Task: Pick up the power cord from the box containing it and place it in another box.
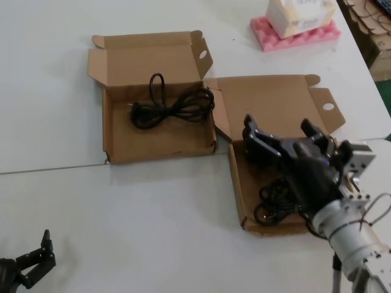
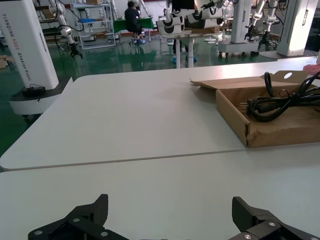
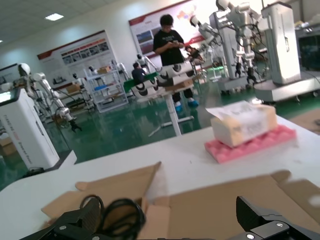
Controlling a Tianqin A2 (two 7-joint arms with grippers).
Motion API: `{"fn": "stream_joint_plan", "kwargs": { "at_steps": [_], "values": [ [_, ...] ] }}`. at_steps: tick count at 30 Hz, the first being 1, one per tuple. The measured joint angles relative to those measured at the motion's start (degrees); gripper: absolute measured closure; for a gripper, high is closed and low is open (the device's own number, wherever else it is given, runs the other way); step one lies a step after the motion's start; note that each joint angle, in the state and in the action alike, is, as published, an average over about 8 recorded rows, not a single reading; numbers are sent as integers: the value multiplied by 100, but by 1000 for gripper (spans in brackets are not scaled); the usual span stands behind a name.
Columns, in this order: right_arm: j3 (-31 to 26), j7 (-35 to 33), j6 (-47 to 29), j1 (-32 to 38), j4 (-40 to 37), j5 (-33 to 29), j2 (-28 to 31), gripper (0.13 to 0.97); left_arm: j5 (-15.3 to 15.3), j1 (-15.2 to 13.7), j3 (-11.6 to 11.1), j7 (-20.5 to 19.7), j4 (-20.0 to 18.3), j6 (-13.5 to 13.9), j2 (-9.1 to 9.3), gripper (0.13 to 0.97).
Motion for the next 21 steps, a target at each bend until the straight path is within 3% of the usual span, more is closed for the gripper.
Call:
{"fn": "stream_joint_plan", "kwargs": {
  "at_steps": [11, 21],
  "values": [
    [439, 0, -188, -719, 218, 192, -6, 129, 0, 0, 0, 0, 0, 0, 0, 156],
    [840, 0, -360, -1374, 416, 367, -11, 129, -1, 0, -1, 2, 0, 0, 0, 132]
  ]
}}
